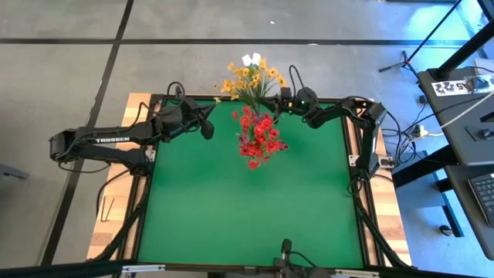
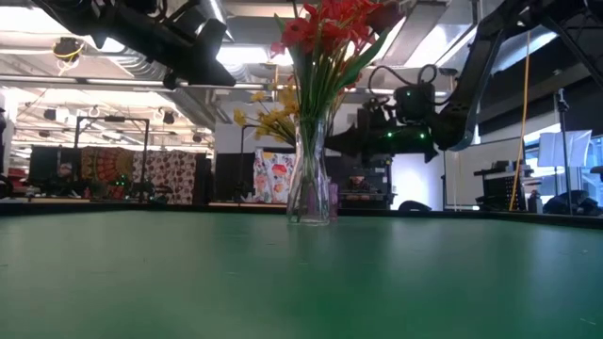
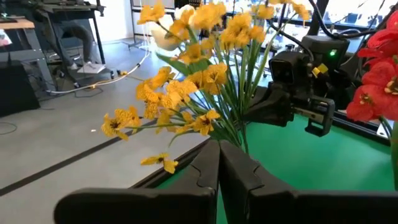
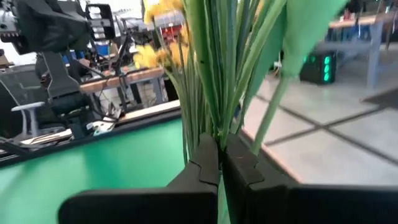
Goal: Sort flowers into vase by color
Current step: Put the yellow flower into the purple vase, then return to Home Position
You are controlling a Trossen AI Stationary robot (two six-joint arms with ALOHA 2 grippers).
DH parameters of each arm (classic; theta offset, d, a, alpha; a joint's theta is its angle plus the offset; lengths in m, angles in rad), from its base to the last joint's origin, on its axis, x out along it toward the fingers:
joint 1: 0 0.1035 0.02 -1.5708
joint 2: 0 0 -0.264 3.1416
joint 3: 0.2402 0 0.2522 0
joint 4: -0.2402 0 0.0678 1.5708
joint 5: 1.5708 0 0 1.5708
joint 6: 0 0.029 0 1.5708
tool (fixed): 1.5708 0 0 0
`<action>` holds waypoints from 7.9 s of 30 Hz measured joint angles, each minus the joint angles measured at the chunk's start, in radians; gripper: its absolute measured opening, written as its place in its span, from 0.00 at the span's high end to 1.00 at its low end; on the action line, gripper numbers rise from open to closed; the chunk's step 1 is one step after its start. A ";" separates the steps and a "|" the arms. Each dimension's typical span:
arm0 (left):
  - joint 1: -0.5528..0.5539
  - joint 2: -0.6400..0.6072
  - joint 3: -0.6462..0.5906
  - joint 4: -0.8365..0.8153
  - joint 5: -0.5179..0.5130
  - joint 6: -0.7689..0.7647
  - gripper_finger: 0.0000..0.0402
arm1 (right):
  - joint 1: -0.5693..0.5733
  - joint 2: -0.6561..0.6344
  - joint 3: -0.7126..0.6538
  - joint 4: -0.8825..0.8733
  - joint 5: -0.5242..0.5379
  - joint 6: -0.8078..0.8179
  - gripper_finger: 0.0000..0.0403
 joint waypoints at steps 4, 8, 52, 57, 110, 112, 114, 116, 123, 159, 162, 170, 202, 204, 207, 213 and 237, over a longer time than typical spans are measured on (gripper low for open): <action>0.000 0.000 0.000 -0.012 0.000 -0.001 0.99 | 0.000 0.000 0.000 -0.072 -0.009 0.018 1.00; 0.000 0.000 0.000 -0.013 0.000 -0.002 1.00 | 0.000 0.000 0.000 -0.143 -0.009 -0.002 1.00; 0.007 0.000 0.000 -0.088 -0.003 -0.029 0.99 | -0.014 -0.262 -0.001 -0.669 -0.060 -0.163 0.29; 0.007 0.000 0.000 -0.088 -0.003 -0.019 0.99 | -0.022 -0.368 -0.001 -0.844 -0.033 -0.223 0.29; -0.227 -0.695 -0.306 -0.129 0.200 0.060 1.00 | 0.014 -1.959 -0.697 -1.021 0.381 -0.079 1.00; -0.227 -0.712 -0.317 -0.132 0.200 0.060 1.00 | 0.042 -1.954 -0.698 -1.020 0.404 -0.086 1.00; -0.227 -0.722 -0.329 -0.129 0.200 0.060 1.00 | 0.085 -1.936 -0.696 -1.010 0.414 -0.101 1.00; -0.227 -0.730 -0.344 -0.135 0.201 0.054 1.00 | 0.146 -1.926 -0.698 -1.020 0.450 -0.129 1.00; -0.227 -0.729 -0.358 -0.128 0.208 0.031 1.00 | 0.414 -1.871 -0.698 -1.015 0.610 -0.230 1.00; -0.227 -0.747 -0.568 0.080 0.456 -0.048 1.00 | 0.658 -1.902 -0.796 -1.076 0.546 -0.245 1.00; -0.227 -0.747 -0.568 0.080 0.469 -0.046 1.00 | 0.661 -1.902 -0.796 -1.077 0.541 -0.245 1.00; -0.227 -0.747 -0.568 0.031 0.450 -0.053 1.00 | 0.661 -1.902 -0.796 -1.151 0.628 -0.233 1.00; -0.227 -0.747 -0.568 0.026 0.446 -0.045 1.00 | 0.661 -1.901 -0.795 -1.157 0.654 -0.230 1.00; -0.227 -0.747 -0.568 0.026 0.446 -0.045 1.00 | 0.661 -1.901 -0.795 -1.157 0.654 -0.230 1.00; -0.227 -0.747 -0.568 0.026 0.446 -0.045 1.00 | 0.661 -1.902 -0.795 -1.157 0.654 -0.230 1.00; -0.227 -0.747 -0.568 0.026 0.446 -0.045 1.00 | 0.661 -1.901 -0.795 -1.157 0.654 -0.230 1.00; -0.226 -0.747 -0.568 0.026 0.446 -0.045 1.00 | 0.661 -1.902 -0.795 -1.157 0.654 -0.230 1.00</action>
